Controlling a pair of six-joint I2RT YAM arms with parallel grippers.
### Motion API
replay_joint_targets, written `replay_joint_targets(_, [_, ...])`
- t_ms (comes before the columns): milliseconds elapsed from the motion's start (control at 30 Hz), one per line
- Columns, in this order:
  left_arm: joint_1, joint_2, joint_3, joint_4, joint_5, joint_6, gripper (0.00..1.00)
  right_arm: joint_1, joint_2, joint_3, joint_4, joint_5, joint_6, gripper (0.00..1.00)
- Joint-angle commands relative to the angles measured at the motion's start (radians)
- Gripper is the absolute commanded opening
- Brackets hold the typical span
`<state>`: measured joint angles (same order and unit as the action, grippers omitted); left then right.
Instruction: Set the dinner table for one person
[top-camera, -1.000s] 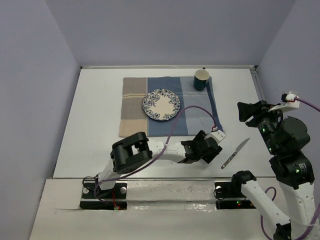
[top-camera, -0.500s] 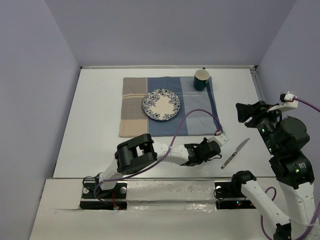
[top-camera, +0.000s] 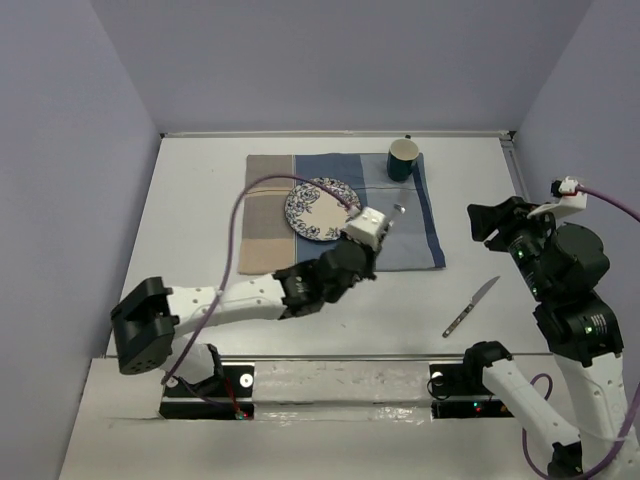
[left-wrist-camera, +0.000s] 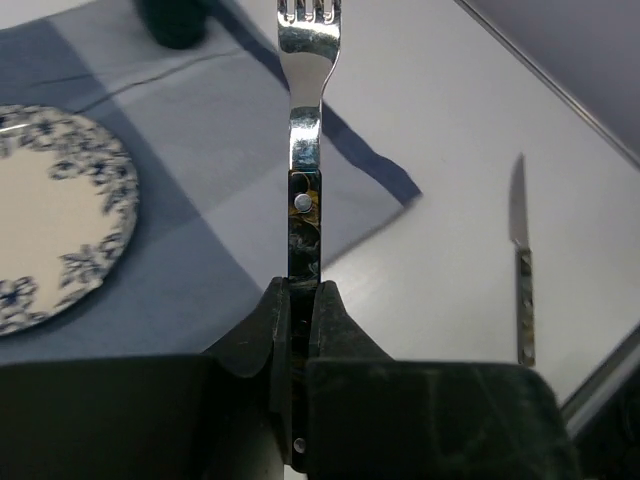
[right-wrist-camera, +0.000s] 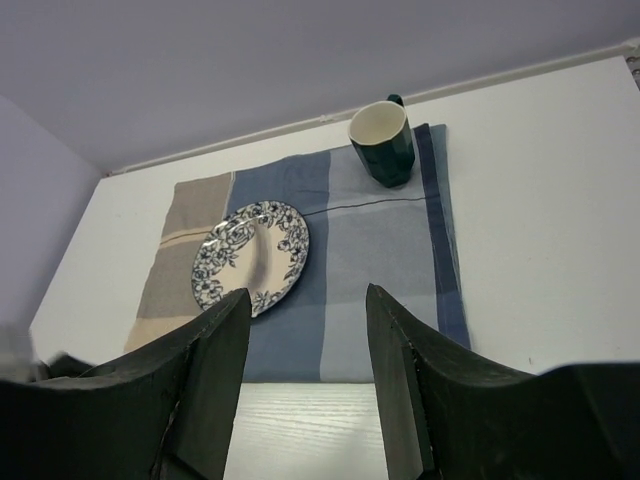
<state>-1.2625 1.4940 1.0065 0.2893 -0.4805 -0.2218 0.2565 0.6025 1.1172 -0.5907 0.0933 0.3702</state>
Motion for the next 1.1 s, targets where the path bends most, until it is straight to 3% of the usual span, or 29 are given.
replay_joint_targets(0, [0.211,-0.153,-0.138,0.008,-0.028,-0.160,0.00,0.006,0.013,-0.026,0.032,-0.018,-0.010,0.55])
replay_joint_targets(33, [0.316,-0.178,-0.158,-0.001,-0.020,-0.198,0.00,0.006,0.016,-0.037,0.034,-0.026,-0.010,0.55])
replay_joint_targets(167, [0.524,-0.201,-0.190,-0.047,-0.049,-0.217,0.00,0.006,0.026,-0.100,0.064,-0.062,0.013,0.55])
replay_joint_targets(400, [0.742,-0.056,-0.177,-0.059,-0.031,-0.185,0.00,0.006,0.022,-0.189,0.106,-0.148,0.042,0.54])
replay_joint_targets(867, [0.822,0.161,-0.103,0.056,0.106,0.005,0.00,0.006,0.013,-0.281,0.143,-0.184,0.052,0.54])
replay_joint_targets(1067, [0.838,0.239,-0.019,-0.004,0.131,0.010,0.00,0.006,0.011,-0.303,0.150,-0.193,0.056,0.54])
